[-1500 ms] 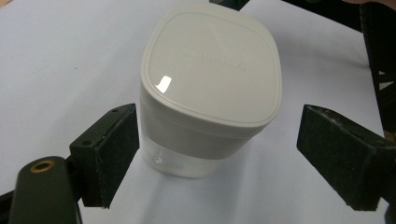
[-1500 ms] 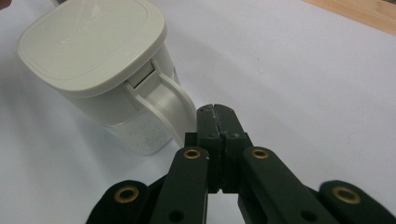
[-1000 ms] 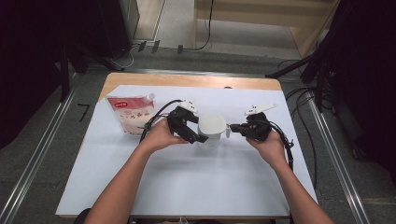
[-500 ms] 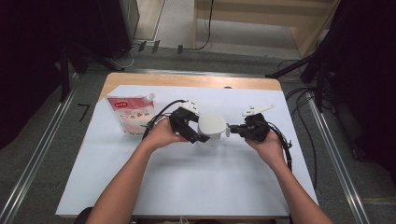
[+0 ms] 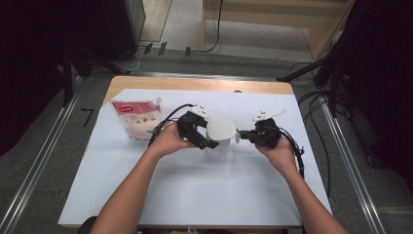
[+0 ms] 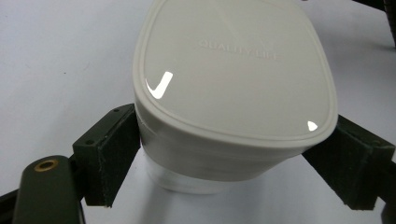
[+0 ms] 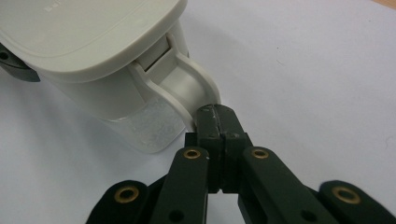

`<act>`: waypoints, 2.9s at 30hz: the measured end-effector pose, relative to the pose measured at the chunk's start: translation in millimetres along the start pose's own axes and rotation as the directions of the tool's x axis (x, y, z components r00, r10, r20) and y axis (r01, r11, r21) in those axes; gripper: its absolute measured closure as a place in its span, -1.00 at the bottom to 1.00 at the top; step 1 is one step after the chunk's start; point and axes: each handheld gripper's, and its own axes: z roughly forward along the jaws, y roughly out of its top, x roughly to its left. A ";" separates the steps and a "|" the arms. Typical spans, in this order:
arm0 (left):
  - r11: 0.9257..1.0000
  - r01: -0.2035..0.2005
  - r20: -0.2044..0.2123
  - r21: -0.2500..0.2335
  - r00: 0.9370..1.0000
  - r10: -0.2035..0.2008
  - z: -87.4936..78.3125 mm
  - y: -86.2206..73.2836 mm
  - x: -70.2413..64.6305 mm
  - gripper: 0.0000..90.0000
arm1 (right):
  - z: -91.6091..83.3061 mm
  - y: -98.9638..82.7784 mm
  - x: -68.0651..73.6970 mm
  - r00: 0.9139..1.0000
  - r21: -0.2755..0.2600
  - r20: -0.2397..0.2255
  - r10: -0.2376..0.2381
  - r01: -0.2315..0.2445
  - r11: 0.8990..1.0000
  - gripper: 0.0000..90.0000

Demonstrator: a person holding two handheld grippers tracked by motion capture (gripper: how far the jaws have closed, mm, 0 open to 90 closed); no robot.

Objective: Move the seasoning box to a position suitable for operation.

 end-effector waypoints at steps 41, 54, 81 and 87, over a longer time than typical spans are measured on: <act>1.000 0.003 -0.030 0.010 1.000 -0.003 -12.5 16.9 -7.3 -0.66 | -2.2 1.7 2.5 1.000 -0.007 0.004 -0.019 0.019 1.000 1.00; 1.000 0.009 -0.038 -0.004 0.999 -0.009 -17.5 19.8 -10.3 -0.64 | -1.7 1.9 2.9 1.000 -0.009 0.002 -0.023 0.023 1.000 1.00; 0.998 -0.067 0.037 0.004 0.997 0.067 -26.8 35.1 -22.6 0.19 | -2.9 2.5 2.8 1.000 -0.012 0.000 -0.027 0.027 1.000 1.00; 0.998 -0.068 0.069 0.008 0.995 0.067 -31.2 36.7 -24.0 0.44 | -4.0 2.6 3.2 1.000 -0.016 -0.002 -0.031 0.031 0.999 1.00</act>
